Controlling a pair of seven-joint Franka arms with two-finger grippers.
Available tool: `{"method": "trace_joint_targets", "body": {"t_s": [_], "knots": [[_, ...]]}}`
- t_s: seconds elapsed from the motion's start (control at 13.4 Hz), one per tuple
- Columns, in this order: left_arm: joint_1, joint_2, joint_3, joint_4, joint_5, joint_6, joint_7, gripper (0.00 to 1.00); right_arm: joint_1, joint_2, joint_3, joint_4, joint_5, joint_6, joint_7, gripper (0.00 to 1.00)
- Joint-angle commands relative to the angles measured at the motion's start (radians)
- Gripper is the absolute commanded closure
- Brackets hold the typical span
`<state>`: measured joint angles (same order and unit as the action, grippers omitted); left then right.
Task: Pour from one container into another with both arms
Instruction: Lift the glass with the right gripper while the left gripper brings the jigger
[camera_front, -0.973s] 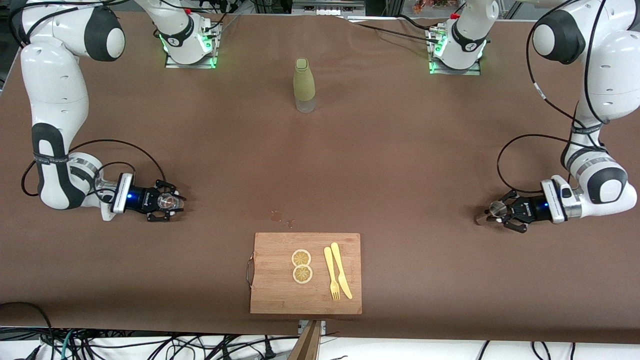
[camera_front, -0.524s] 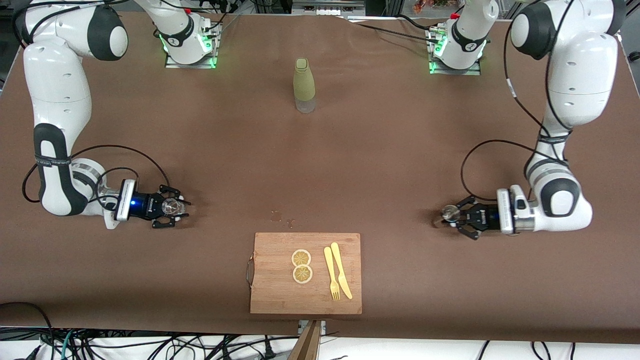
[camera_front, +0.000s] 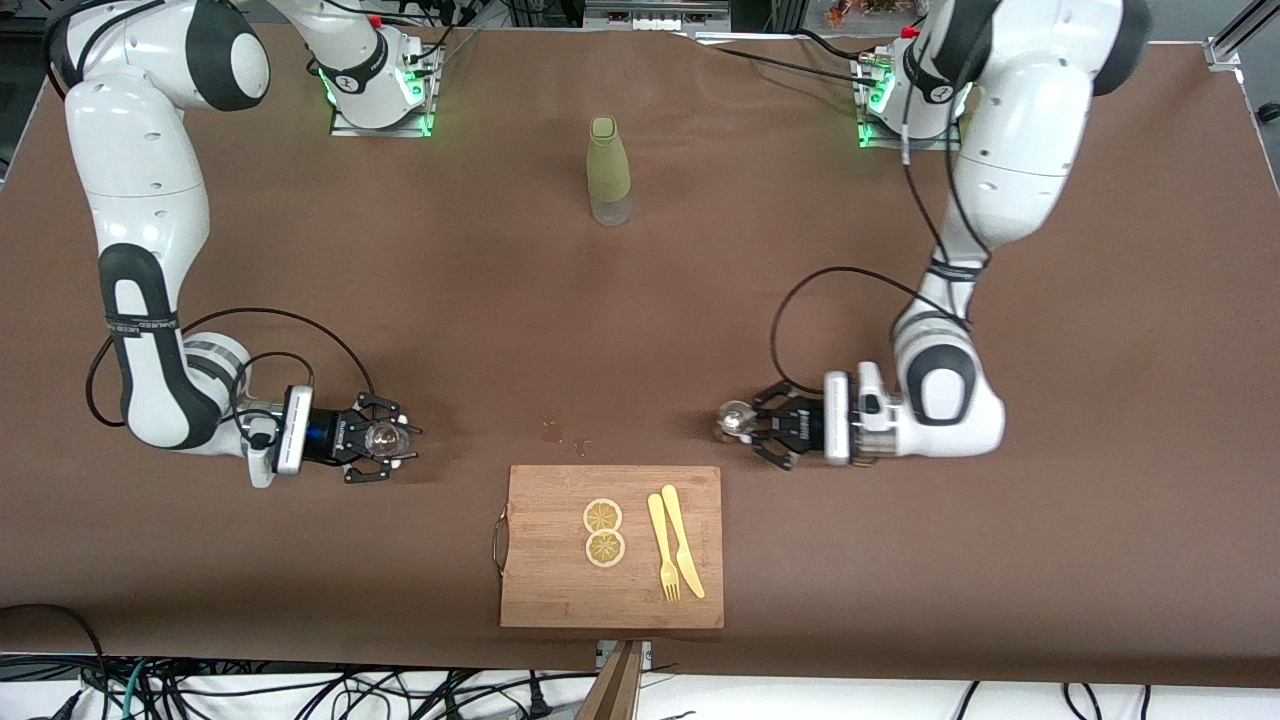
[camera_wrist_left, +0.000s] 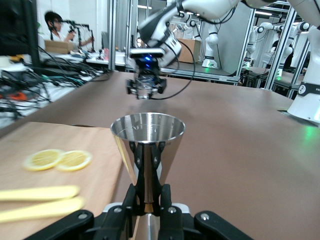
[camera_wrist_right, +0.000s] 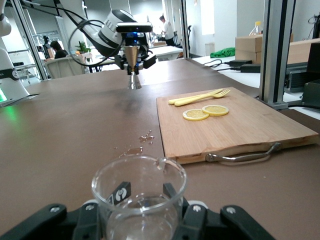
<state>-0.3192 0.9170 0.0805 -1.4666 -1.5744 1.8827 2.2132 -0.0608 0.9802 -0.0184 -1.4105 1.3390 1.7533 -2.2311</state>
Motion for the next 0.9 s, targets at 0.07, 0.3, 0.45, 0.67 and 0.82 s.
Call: {"method": "trace_joint_targets", "body": {"t_s": [0.07,0.3,0.45,0.67,0.82], "knots": [[-0.150,0.003,0.016,0.035,-0.038,0.134,-0.104,1.00,-0.002,-0.049,0.087,0.005,-0.098,0.122,0.134,0.62],[-0.254,0.032,0.021,0.074,-0.125,0.257,-0.139,1.00,0.018,-0.055,0.146,0.008,-0.161,0.208,0.215,0.62],[-0.316,0.074,0.027,0.129,-0.182,0.335,-0.174,1.00,0.024,-0.054,0.190,0.008,-0.222,0.250,0.267,0.62],[-0.379,0.103,0.047,0.199,-0.184,0.444,-0.240,1.00,0.052,-0.067,0.204,0.008,-0.268,0.262,0.333,0.62],[-0.402,0.106,0.062,0.215,-0.184,0.466,-0.286,1.00,0.065,-0.069,0.204,0.010,-0.317,0.265,0.384,0.62]]}}
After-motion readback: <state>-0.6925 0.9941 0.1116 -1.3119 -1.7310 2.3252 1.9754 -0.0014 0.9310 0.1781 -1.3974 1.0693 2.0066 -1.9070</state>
